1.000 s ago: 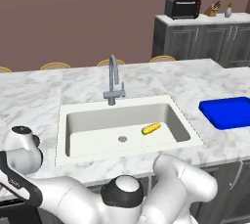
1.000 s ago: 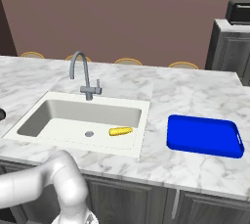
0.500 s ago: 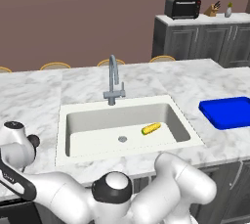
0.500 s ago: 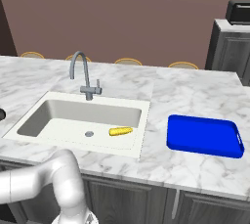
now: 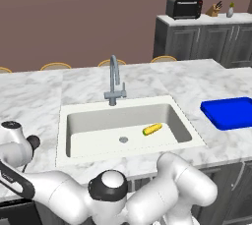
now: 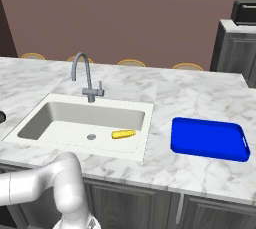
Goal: Pick up all produce items and place them in the sink. Turn on the sink faucet to wash them. Then turn the sink off and put them in the tray.
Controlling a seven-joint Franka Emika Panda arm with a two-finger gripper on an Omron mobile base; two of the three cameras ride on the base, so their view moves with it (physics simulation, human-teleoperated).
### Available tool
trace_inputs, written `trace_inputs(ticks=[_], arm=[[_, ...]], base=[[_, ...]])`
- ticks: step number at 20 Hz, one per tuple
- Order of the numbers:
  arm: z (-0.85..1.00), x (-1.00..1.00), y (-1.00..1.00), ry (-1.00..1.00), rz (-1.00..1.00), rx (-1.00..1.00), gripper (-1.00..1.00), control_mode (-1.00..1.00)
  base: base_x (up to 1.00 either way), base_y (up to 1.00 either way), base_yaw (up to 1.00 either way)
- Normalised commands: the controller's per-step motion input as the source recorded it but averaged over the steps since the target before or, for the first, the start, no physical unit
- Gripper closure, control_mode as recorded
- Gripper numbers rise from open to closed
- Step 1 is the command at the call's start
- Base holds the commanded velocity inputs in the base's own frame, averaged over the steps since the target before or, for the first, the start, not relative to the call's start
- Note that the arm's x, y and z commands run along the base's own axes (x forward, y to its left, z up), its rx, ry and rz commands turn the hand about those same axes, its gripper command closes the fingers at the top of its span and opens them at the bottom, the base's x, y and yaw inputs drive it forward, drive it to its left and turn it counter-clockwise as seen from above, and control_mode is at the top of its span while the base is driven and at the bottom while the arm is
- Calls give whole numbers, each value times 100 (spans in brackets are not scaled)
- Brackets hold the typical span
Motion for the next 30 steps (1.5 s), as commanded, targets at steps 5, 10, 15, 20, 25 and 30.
trace_inputs(ticks=[5,10,15,20,25,30], arm=[[-9,9,21,0,0,0,-100,-100],[0,20,12,-1,0,0,-100,-100],[-5,19,7,0,0,0,-100,-100],[-22,8,11,0,0,0,-100,-100],[-32,2,19,2,0,0,100,-100],[4,2,-23,0,-7,0,100,-100]], base=[[0,0,0],[0,0,0],[0,0,0],[0,0,0],[0,0,0],[0,0,0]])
